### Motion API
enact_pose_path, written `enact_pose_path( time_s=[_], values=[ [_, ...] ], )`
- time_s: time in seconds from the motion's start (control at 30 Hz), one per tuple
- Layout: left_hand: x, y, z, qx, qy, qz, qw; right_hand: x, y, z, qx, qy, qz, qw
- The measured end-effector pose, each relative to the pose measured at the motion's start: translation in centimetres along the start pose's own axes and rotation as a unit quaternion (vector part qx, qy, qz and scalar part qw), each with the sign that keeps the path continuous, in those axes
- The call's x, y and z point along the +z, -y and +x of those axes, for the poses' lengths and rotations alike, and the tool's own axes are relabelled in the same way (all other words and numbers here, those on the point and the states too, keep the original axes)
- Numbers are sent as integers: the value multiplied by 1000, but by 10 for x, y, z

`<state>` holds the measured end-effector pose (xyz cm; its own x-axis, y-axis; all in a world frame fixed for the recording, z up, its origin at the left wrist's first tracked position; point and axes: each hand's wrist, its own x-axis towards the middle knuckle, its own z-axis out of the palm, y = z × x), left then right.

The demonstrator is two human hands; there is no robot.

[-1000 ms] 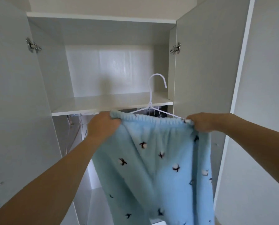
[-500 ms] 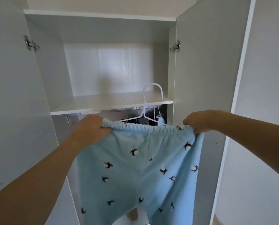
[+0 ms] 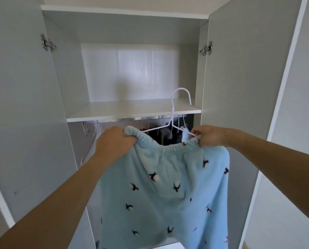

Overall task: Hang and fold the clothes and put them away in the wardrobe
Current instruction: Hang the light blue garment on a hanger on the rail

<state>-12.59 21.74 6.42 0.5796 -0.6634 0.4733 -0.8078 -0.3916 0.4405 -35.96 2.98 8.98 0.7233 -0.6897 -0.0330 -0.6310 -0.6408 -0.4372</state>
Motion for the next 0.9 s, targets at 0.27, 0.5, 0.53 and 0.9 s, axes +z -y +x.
enact_pose_path(
  time_s=[0.27,0.5,0.53,0.9],
  values=[
    [2,11,-10,12,242,-158,957,24,5,-8,14,76,168,983],
    [13,9,-21,37,188,-139,971,27,8,0,-71,-83,215,970],
    [14,13,-23,84,139,-106,981,27,5,0,-67,-101,229,966],
    [11,-19,-15,206,112,62,970,40,13,0,-107,-184,270,939]
  ],
)
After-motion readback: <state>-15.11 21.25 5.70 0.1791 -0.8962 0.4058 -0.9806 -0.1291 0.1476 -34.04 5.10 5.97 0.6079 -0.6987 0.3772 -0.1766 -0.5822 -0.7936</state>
